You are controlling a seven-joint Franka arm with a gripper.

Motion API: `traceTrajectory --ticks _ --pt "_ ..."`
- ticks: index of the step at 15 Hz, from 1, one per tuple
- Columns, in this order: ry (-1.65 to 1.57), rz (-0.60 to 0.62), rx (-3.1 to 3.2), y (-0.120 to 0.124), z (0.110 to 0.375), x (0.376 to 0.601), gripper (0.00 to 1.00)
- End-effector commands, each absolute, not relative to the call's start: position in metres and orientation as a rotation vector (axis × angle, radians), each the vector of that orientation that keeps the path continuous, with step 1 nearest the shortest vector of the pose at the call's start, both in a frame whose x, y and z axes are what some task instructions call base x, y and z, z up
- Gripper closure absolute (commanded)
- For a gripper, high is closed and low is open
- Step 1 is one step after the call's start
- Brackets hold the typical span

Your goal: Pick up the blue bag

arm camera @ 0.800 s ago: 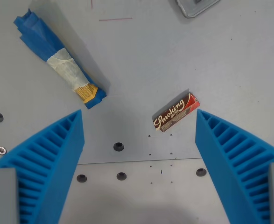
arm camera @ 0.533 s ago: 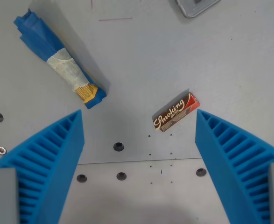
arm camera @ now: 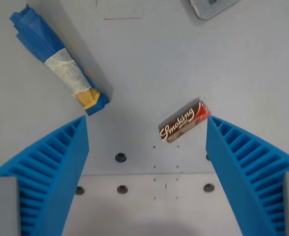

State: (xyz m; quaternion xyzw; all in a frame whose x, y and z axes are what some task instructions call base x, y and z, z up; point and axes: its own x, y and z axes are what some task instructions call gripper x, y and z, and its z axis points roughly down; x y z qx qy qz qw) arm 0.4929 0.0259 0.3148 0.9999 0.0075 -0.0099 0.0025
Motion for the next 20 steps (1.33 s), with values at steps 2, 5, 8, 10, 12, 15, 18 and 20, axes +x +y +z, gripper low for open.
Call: traceTrajectory --ticks 2,5,8,10,12,15,18,20 --pt "0.34 0.139 3.121 0.019 0.295 0.489 0.0" --pt "0.459 0.171 3.101 0.015 0.28 0.488 0.0" --pt "0.558 0.195 3.08 0.012 0.264 0.486 0.0" --pt "0.603 0.194 3.071 0.009 0.254 0.486 0.0" --pt "0.631 0.188 3.065 0.008 0.244 0.485 0.0" --pt "0.645 0.187 3.064 0.005 0.229 0.484 0.0" --pt "0.615 0.18 3.073 0.004 0.213 0.483 0.0" --pt "0.581 0.178 3.08 0.003 0.203 0.482 0.0"
